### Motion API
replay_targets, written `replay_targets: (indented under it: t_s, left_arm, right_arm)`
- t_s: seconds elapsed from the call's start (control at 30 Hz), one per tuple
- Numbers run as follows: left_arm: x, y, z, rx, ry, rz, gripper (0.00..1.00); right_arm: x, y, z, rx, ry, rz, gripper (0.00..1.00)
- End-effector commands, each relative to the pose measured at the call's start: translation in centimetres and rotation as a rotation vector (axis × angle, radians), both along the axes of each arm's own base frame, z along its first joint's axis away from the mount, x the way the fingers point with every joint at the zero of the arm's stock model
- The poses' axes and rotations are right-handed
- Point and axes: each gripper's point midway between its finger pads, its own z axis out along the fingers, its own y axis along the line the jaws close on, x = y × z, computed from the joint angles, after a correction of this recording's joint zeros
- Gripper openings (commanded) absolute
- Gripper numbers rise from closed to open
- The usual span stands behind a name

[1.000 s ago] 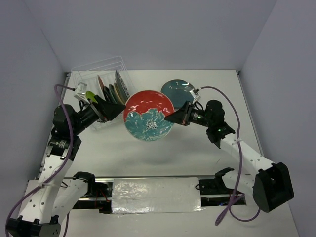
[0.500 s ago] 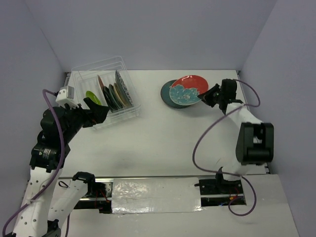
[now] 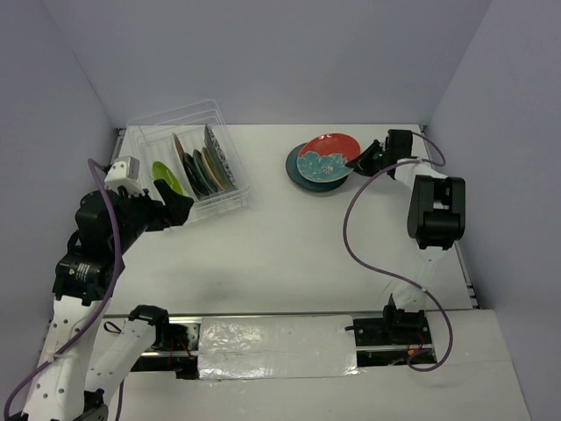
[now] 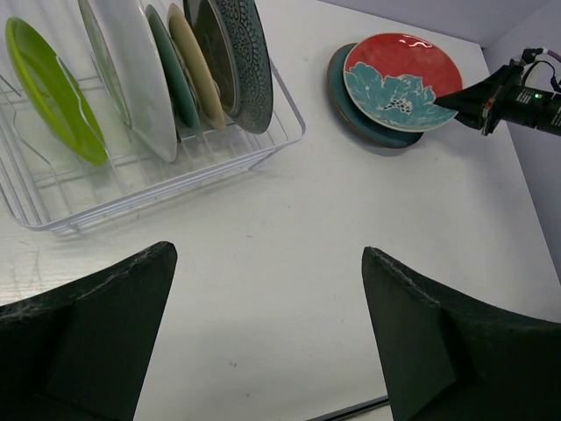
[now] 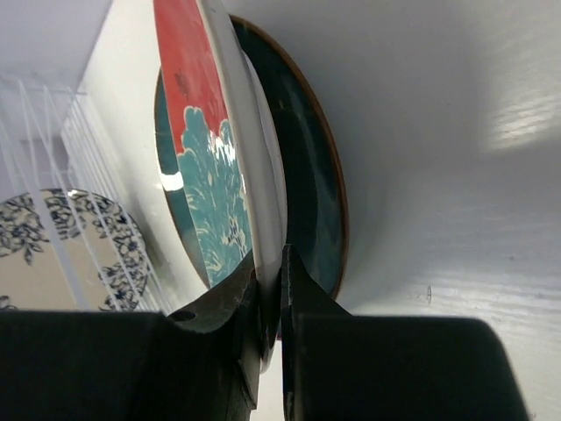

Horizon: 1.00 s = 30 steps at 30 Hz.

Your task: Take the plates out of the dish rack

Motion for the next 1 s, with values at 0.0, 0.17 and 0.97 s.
replay_targets:
  t_s: [0.0, 0.17, 0.97]
  left_arm:
    - [0.5, -0.1, 0.5, 0.000, -0.031, -0.007, 1.00]
    - [0.5, -0.1, 0.3, 0.002, -0.022, -0.007, 1.00]
    - [0.2, 0.0, -1.5, 0.033, 0.028, -0.021, 1.00]
  right_arm:
    - [0.9, 2.6, 2.2, -0.058, -0.074, 0.137, 0.05]
    - [-0.2, 3.5, 0.1, -0.138, -0.003, 0.176, 0.15]
    - [0.9, 5.8, -0.5, -0.453, 0.134, 0.179, 0.66]
